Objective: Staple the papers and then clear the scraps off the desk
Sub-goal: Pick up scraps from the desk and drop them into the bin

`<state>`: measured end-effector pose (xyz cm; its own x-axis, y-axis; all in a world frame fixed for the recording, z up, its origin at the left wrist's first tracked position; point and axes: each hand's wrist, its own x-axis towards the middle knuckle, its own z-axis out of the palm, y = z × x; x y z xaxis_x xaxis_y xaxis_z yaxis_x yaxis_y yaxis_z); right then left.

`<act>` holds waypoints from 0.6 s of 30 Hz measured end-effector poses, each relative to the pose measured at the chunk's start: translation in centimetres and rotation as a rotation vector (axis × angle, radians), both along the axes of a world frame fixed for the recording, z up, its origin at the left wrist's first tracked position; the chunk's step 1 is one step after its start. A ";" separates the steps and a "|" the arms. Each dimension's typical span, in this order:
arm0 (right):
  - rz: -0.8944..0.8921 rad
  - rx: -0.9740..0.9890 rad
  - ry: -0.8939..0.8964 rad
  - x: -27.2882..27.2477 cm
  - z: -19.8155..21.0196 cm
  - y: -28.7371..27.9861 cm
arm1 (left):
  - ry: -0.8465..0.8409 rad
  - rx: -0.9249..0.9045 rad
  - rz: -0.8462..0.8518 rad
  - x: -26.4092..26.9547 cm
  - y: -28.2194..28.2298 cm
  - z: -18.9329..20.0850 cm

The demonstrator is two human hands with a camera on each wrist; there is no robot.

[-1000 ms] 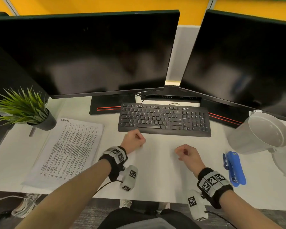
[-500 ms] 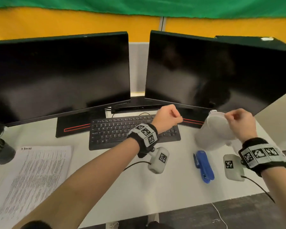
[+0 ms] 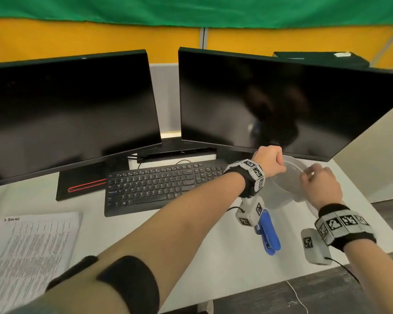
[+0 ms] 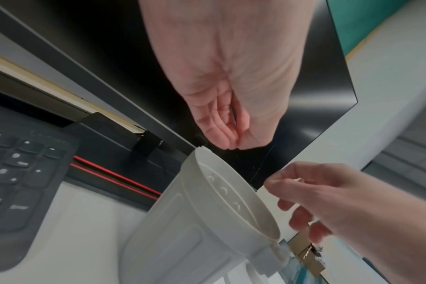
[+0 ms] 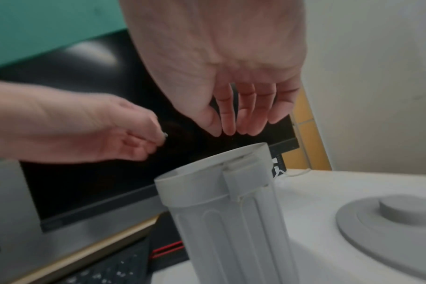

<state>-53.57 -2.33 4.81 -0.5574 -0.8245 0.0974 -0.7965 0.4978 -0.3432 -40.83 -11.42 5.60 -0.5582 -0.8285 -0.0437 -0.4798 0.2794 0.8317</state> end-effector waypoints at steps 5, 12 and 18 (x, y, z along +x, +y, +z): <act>0.035 -0.127 -0.109 -0.1 -0.9 2.8 | -0.070 -0.058 -0.036 -1.6 -0.4 -0.3; 0.049 -0.224 -0.112 0.6 -2.1 3.7 | -0.124 -0.138 -0.107 -1.5 -0.8 -0.9; 0.118 -0.287 -0.136 2.7 -2.6 3.4 | -0.172 -0.333 -0.153 1.5 -0.3 0.5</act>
